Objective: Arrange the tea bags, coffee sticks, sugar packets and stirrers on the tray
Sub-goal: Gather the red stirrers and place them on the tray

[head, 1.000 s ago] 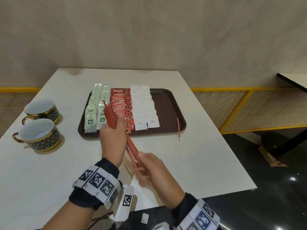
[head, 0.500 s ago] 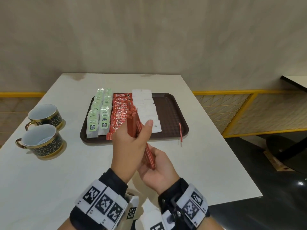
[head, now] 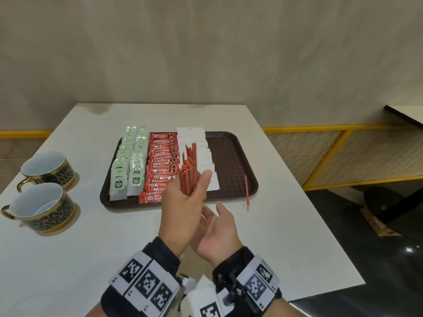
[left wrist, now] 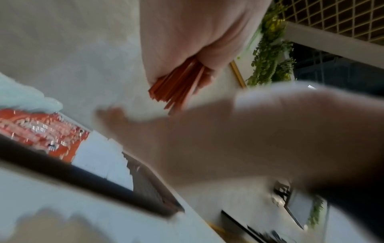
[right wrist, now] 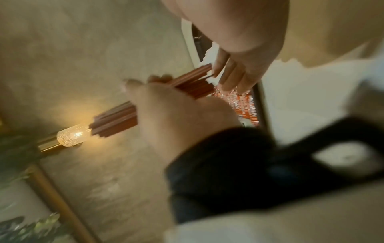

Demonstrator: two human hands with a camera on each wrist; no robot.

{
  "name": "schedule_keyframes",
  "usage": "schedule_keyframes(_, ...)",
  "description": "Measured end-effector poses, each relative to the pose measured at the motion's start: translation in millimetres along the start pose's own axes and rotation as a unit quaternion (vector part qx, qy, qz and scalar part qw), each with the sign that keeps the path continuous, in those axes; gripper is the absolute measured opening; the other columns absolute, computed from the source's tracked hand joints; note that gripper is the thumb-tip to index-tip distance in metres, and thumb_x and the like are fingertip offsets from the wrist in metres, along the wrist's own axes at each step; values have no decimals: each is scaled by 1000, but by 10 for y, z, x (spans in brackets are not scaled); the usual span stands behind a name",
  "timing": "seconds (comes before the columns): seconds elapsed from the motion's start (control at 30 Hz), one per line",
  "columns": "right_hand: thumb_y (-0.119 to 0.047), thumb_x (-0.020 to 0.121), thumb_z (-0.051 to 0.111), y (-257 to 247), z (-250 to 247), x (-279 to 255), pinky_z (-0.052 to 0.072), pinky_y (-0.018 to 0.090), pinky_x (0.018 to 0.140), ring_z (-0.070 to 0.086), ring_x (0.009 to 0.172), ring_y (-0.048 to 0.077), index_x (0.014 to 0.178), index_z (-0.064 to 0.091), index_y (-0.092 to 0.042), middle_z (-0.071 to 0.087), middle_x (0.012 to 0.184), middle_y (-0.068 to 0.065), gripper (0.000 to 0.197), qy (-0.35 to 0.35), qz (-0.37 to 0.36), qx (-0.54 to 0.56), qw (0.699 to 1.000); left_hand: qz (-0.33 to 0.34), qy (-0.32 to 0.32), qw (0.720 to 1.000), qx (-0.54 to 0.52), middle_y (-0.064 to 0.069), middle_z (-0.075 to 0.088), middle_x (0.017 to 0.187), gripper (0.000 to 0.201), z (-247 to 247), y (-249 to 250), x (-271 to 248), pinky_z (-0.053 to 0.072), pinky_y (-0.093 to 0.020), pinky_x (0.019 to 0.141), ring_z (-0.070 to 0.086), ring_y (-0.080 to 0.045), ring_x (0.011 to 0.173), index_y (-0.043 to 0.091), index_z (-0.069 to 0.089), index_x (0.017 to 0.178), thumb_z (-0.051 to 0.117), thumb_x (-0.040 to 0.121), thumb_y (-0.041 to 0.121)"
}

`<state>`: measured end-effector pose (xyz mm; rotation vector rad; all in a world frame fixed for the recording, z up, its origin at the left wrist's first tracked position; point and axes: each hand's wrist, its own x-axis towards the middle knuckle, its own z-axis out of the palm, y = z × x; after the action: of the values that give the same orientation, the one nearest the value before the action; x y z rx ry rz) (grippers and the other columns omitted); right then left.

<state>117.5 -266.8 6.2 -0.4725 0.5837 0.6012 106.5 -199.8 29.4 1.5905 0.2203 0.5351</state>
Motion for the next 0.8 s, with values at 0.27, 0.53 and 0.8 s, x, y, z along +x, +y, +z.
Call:
schedule_keyframes(0.27,-26,95,55,-585,137,141,48,35,70,62,73,18,93,70,-6,67,82,4,25,19,-239,-419,876,-45,-5,999,-13,7,47,51,32,-180,-48,239,38,-23,48,45,-13,47,20,51,63,58,91,36)
schedule_keyframes(0.53,-41,82,71,-1523,-381,533,59,41,76,68,80,29,92,60,-6,68,86,13,39,297,-196,-712,605,-133,-14,991,-14,-2,40,54,29,-383,-226,298,31,-19,35,37,-12,42,18,50,70,59,91,36)
schedule_keyframes(0.8,8,83,66,-1203,-328,389,49,29,51,56,49,24,69,61,3,63,64,23,16,205,-202,-561,776,-186,-72,980,2,-4,42,50,36,-321,-324,373,30,-20,33,38,-11,34,12,47,69,62,89,39)
